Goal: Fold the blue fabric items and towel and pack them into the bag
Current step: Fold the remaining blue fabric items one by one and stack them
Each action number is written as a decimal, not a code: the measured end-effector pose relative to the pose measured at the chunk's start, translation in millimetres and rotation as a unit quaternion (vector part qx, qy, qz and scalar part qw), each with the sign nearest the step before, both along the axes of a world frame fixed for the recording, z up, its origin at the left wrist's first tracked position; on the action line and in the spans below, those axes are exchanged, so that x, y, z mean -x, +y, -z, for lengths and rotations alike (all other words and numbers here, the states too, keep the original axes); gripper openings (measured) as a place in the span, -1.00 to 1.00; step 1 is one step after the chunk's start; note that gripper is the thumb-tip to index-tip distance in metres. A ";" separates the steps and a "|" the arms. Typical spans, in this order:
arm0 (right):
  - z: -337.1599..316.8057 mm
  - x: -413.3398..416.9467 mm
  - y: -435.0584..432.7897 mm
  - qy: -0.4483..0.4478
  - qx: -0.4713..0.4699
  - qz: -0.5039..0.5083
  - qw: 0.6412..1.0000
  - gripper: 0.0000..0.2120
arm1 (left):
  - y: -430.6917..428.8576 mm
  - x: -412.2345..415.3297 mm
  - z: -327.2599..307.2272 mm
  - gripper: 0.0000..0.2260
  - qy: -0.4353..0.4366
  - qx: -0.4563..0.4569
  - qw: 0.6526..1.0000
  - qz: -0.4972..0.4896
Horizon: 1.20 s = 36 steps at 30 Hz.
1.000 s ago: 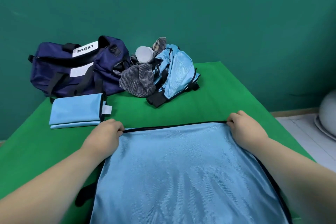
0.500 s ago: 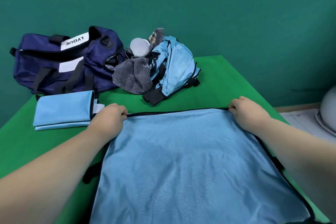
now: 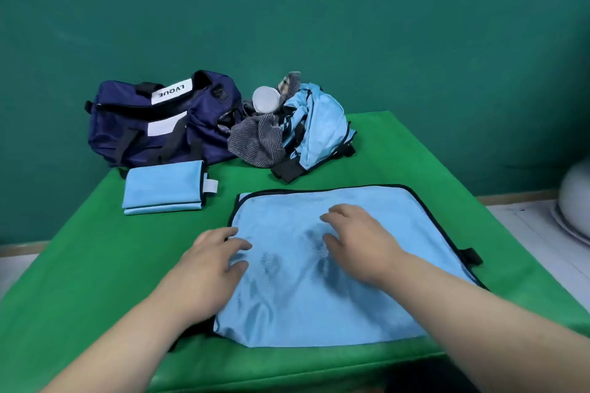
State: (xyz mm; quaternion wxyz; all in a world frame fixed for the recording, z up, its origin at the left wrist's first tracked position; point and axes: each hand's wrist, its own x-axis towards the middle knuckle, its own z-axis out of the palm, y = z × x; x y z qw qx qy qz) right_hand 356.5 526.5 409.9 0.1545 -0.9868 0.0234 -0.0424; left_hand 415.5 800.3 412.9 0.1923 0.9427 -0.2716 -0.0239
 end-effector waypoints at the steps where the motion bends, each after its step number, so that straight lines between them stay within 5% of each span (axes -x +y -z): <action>1: 0.5 9.3 21.6 0.004 -0.008 -0.019 1.000 -0.56 | 11.7 11.3 0.4 -0.70 -0.008 0.011 1.000 -0.008; 7: 11.7 31.8 113.1 0.021 -0.031 -0.084 0.996 -0.57 | 67.0 63.8 16.1 -0.39 -0.016 -0.002 1.000 -0.014; 13: 30.4 28.2 152.5 0.019 -0.052 -0.069 0.996 -0.58 | 96.6 69.2 43.0 -0.68 -0.116 -0.020 0.993 0.024; 19: 42.1 30.4 157.1 0.080 0.033 -0.075 0.993 -0.35 | 116.9 46.8 33.8 -0.64 -0.246 -0.043 0.963 0.105; 24: 45.9 29.4 160.3 0.096 0.079 -0.080 0.989 -0.23 | 123.6 49.6 52.4 -0.62 -0.181 -0.048 0.971 0.148; 30: 47.5 28.6 161.4 0.078 0.088 -0.075 0.990 -0.20 | 84.5 38.5 32.7 -0.60 -0.153 0.026 0.987 0.042; 33: 47.0 30.0 162.0 0.077 0.090 -0.076 0.990 -0.20 | 66.3 22.7 34.5 -0.44 -0.098 -0.068 0.991 0.057; 36: 46.6 30.2 161.1 0.083 0.087 -0.080 0.989 -0.20 | 69.3 9.3 43.8 -0.52 -0.032 -0.162 0.985 0.041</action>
